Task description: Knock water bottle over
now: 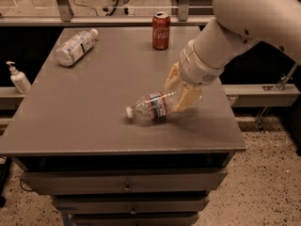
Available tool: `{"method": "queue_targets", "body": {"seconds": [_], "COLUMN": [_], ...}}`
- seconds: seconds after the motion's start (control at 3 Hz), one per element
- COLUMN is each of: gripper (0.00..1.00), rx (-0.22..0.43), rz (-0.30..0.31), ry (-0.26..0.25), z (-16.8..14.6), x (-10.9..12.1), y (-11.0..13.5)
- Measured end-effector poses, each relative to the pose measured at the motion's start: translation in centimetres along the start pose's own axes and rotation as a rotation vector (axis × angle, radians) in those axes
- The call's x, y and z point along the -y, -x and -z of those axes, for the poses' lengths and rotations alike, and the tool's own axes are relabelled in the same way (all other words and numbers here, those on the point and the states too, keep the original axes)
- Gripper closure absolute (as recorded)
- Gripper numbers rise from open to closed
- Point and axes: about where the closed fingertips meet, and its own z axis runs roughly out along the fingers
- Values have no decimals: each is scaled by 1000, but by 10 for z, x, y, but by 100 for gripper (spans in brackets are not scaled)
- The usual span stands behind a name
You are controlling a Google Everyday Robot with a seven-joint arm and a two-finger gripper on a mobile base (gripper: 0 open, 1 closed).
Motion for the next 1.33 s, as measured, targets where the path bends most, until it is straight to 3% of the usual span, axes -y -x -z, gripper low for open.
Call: {"method": "queue_targets", "body": {"seconds": [0.67,1.33], "gripper": [59,13], "rx": [-85,-98], "rz": [24,32], "ry": [20,22], "z": [-12,-13], "x": [-1,-1], "y": [0,4]}}
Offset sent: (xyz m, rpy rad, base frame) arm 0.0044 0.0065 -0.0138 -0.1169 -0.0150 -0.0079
